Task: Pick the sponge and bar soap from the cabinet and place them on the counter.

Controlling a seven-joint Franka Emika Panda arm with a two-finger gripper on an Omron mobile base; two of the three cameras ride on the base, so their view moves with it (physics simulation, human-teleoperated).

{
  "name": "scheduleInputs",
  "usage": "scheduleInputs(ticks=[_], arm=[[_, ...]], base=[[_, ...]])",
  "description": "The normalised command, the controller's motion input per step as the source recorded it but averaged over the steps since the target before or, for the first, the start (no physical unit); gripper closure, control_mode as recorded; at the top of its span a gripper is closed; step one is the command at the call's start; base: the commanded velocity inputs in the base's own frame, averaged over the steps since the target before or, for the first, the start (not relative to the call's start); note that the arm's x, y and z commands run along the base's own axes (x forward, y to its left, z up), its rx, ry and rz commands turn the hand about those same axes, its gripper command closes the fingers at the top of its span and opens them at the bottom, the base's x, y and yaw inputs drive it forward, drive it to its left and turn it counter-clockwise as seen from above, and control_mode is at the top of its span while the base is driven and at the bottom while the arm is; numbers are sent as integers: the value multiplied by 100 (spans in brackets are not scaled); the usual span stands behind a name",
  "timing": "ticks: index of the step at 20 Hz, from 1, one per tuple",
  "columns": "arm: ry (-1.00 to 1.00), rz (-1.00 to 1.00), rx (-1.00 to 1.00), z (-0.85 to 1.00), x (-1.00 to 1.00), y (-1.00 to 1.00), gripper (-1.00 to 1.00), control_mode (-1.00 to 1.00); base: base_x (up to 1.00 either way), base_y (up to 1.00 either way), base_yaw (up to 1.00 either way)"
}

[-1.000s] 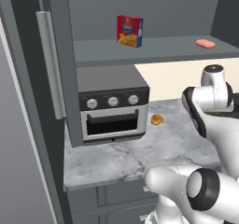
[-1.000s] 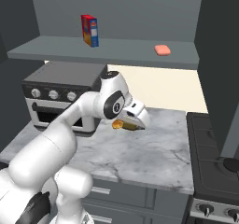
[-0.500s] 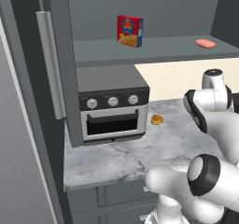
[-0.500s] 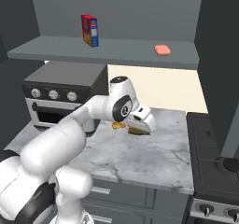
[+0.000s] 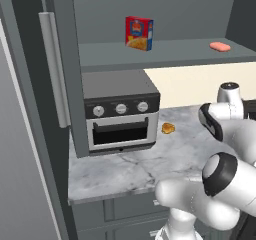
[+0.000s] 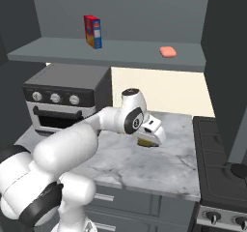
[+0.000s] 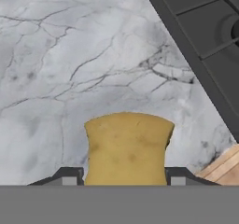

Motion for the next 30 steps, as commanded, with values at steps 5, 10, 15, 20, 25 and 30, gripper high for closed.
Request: scheduleInputs(ticks=[5,10,15,20,25,30], arm=[[3,0,3,-29,16,-17,100,-100],[1,0,1,-28,16,-16,100,-100],[1,0,2,-27,15,-16,100,-100],[2,0,1,-27,15,-16,100,-100],[1,0,0,-25,14,-17,100,-100],[0,0,0,-22,14,-14,100,-100]], base=[[0,0,0],[0,0,0],[0,0,0],[0,0,0],[0,0,0],[0,0,0]])
